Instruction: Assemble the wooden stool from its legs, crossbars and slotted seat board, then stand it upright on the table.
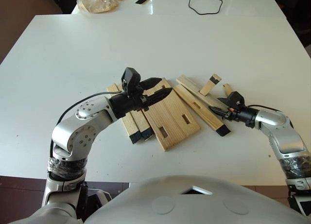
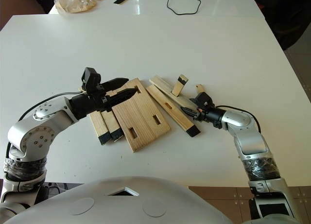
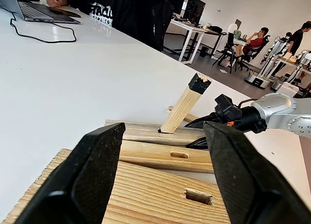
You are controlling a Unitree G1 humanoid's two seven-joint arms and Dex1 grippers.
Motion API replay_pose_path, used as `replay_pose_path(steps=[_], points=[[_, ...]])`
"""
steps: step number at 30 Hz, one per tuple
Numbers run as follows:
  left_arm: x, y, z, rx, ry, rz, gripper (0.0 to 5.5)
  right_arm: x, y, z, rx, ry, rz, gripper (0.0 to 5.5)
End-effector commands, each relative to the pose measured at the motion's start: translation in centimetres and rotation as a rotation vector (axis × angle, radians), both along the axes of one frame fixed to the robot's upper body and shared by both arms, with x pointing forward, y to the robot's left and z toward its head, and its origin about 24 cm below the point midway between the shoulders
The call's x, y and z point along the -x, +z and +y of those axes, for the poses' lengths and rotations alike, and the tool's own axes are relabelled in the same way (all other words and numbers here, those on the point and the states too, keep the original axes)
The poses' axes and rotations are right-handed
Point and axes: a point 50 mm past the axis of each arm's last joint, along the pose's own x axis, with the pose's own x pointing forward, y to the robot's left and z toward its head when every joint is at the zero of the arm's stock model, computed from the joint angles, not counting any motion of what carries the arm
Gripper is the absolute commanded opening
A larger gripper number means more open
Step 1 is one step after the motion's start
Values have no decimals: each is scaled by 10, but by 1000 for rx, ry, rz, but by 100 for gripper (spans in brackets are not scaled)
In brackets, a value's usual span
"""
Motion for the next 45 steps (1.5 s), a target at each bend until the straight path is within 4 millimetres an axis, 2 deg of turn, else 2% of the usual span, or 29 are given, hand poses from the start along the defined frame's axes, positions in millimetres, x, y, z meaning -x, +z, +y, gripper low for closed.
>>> replay_pose_path(steps=[1, 5, 8, 12, 17, 20, 24, 30, 37, 45], points=[[-4, 2, 4, -20, 17, -11, 302, 8, -10, -4, -46, -85, 81, 204], [-13, 10, 10, 5, 81, -46, 302, -11, 38, 3, -312, -121, -47, 204], [-28, 24, 15, 74, 133, -78, 302, -10, 76, 13, -535, -48, -76, 204], [-22, 45, 2, 232, -10, -89, 302, 6, 120, 31, -738, 207, -58, 204], [-4, 60, -11, 356, -249, -68, 302, 15, 146, 38, -865, 380, -27, 204], [4, 67, -16, 383, -335, -75, 302, 15, 154, 41, -877, 440, -11, 204], [7, 69, -23, 376, -375, -75, 357, 18, 156, 46, -839, 531, 36, 204], [11, 70, -28, 365, -419, -83, 360, 16, 144, 51, -795, 585, 111, 204], [22, 67, -33, 329, -510, -85, 360, 12, 130, 48, -721, 577, 123, 204], [26, 66, -32, 320, -557, -86, 241, 15, 121, 45, -624, 607, 121, 203]])
